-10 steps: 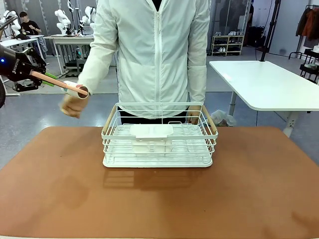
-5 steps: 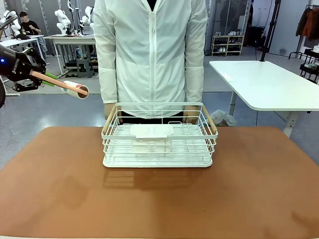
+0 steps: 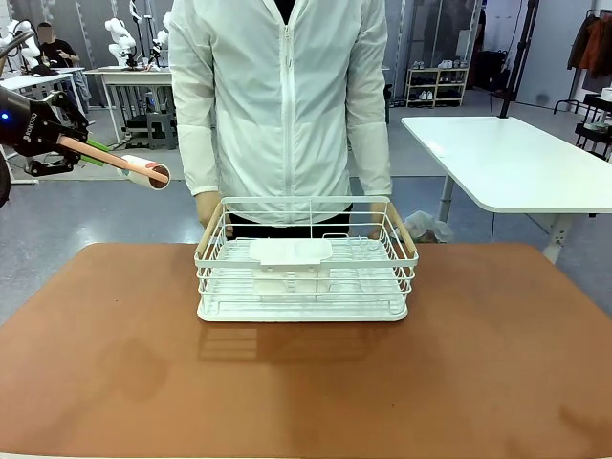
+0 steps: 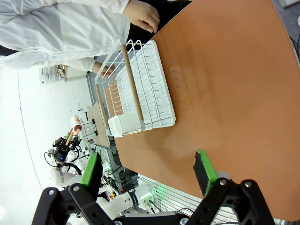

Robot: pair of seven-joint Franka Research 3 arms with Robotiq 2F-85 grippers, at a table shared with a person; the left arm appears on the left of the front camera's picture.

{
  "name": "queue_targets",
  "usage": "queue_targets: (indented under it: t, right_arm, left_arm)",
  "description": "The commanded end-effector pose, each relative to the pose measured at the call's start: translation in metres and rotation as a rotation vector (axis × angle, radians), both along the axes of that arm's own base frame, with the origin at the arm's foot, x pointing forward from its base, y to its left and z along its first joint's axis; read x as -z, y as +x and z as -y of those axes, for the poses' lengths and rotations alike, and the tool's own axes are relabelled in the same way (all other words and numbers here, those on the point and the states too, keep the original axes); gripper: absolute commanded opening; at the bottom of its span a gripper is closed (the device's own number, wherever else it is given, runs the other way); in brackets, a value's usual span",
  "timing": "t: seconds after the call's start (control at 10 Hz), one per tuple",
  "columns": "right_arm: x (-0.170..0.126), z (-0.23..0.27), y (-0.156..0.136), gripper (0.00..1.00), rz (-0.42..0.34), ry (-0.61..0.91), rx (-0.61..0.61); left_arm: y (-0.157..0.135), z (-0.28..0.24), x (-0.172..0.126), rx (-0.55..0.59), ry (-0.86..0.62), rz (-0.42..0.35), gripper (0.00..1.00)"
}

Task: Clean the table.
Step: Clean the table with the Lint Roller when the human lifts the Dish drying rack.

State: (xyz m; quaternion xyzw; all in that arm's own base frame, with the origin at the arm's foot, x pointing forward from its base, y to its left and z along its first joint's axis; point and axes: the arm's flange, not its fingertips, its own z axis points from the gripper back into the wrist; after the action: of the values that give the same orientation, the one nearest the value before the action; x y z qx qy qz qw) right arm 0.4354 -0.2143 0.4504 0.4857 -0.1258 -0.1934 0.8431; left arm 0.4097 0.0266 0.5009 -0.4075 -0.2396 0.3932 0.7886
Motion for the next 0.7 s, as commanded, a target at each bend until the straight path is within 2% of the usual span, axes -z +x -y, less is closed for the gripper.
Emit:
queue_targets:
  t: [0.0, 0.6]
  right_arm:
    - [-0.0015, -0.0035, -0.0019, 1.0, 0.007, -0.006, 0.012]
    - [-0.0015, -0.0035, -0.0019, 1.0, 0.007, -0.006, 0.012]
  left_arm:
    - [0.0001, -0.0008, -0.0007, -0.003, 0.003, 0.003, 0.01]
    - [0.0001, -0.0008, -0.0007, -0.003, 0.003, 0.003, 0.01]
